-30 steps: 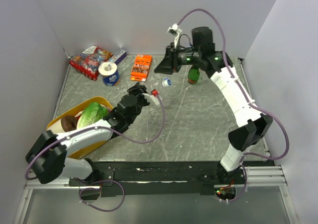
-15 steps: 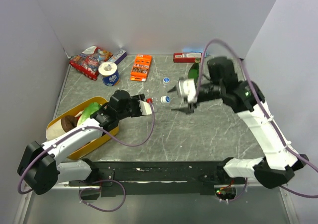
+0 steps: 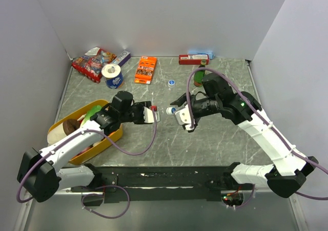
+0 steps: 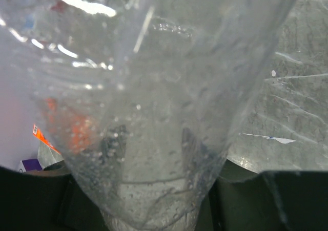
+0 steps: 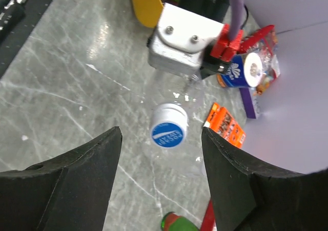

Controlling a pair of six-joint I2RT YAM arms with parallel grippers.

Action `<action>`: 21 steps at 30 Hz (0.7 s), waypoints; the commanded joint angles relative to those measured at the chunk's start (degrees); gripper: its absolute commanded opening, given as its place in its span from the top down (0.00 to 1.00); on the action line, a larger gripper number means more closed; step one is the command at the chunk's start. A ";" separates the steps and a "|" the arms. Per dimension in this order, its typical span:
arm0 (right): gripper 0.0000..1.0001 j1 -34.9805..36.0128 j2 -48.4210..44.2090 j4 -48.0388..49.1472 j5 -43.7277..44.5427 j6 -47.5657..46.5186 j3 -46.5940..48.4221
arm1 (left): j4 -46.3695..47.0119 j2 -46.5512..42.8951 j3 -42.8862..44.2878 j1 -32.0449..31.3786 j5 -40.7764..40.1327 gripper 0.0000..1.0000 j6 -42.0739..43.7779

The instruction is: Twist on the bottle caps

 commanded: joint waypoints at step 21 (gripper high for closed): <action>0.84 0.46 7.37 8.87 3.88 22.83 6.45 | 14.40 0.52 2.93 -0.42 -9.78 0.99 -8.61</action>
